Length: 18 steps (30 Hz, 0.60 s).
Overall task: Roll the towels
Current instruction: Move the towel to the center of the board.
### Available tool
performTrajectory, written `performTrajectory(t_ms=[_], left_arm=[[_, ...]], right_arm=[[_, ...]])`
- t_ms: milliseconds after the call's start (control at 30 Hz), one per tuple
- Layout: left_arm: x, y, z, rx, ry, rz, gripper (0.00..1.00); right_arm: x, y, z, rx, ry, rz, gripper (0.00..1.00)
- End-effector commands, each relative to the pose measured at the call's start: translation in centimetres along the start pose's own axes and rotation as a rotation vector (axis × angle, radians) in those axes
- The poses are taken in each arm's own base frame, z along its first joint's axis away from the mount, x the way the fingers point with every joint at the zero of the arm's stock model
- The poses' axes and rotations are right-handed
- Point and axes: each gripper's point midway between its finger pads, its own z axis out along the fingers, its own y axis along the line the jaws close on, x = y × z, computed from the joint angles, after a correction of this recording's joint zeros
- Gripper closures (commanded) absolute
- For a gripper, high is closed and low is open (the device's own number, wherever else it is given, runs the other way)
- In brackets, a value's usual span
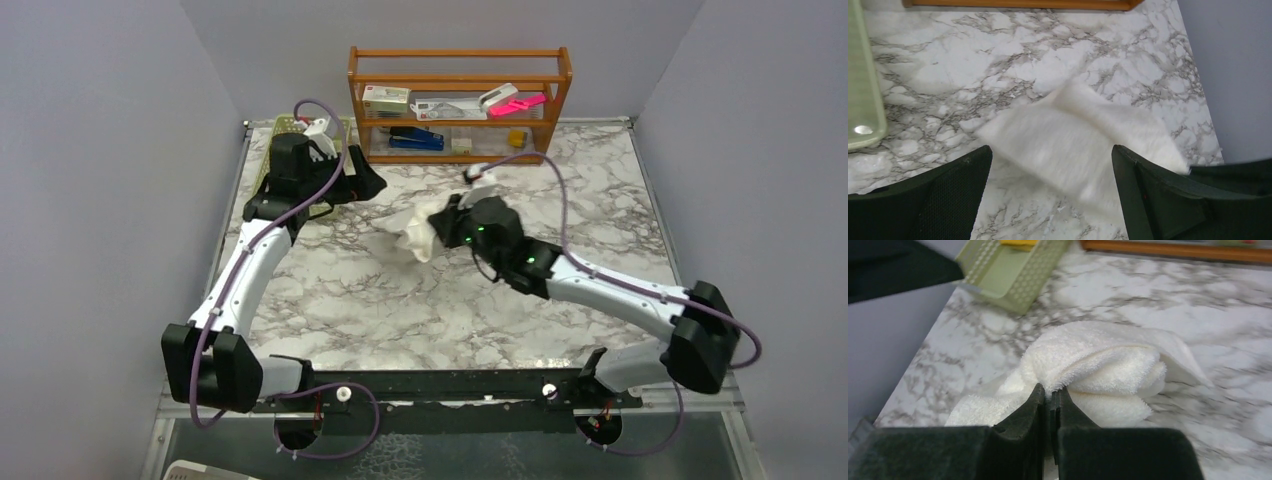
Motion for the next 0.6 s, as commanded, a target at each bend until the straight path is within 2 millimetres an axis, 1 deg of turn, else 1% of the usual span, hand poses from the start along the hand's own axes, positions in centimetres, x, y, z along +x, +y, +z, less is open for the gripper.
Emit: performTrajectory(t_ms=[0,33,67,100,167,200,233,300,333,433,467,500,533,567], left_arm=[[-1.4,1.1,-2.4,0.001,-0.041,-0.001,0.07],[-1.8,1.6,-2.9,-0.011,-0.051,-0.004,0.07],[-2.3,2.0,-3.5,-0.024,-0.066,-0.003,0.07],[-2.5,2.2,-3.8,-0.034,-0.074,0.001,0.07],[-2.8,2.7,-4.5,-0.057,-0.087,0.007,0.07],[-2.8,2.9,-4.7,-0.065,-0.089,0.009,0.07],[-2.8,3.1,-4.8,-0.072,-0.089,0.008,0.07],[-2.5,3.3,-4.7,-0.073,-0.082,0.003,0.07],[-2.2,3.3,-4.5,-0.068,-0.074,-0.003,0.07],[-1.6,3.6,-3.8,-0.054,-0.052,-0.019,0.07],[-1.4,3.6,-3.6,-0.049,-0.048,-0.022,0.07],[-1.3,3.6,-3.5,-0.043,-0.045,-0.023,0.07],[-1.2,3.7,-3.3,-0.04,-0.04,-0.023,0.07],[-1.1,3.8,-3.2,-0.037,-0.036,-0.023,0.07]], right_arm=[[-1.1,8.8,1.5,-0.07,-0.072,-0.106,0.99],[-1.5,10.0,1.8,-0.09,-0.079,-0.107,0.99],[-2.0,10.7,1.8,-0.101,-0.087,-0.095,0.99],[-2.6,10.7,1.6,-0.1,-0.105,-0.09,0.99],[-4.1,10.0,0.6,-0.089,-0.163,-0.105,0.99],[-4.9,8.7,-0.1,-0.044,-0.193,-0.109,0.99],[-5.3,7.3,-0.7,0.0,-0.212,-0.123,0.99],[-5.9,3.1,-2.1,0.109,-0.224,-0.119,0.99],[-5.5,0.8,-2.6,0.16,-0.215,-0.103,0.99],[-3.4,-8.0,-4.4,0.325,-0.14,0.019,0.99],[-2.6,-10.7,-5.1,0.367,-0.117,0.063,0.96],[-1.1,-12.7,-5.6,0.387,-0.074,0.092,0.73],[-0.5,-14.1,-6.2,0.398,-0.05,0.119,0.51],[0.0,-15.2,-6.7,0.422,-0.037,0.129,0.22]])
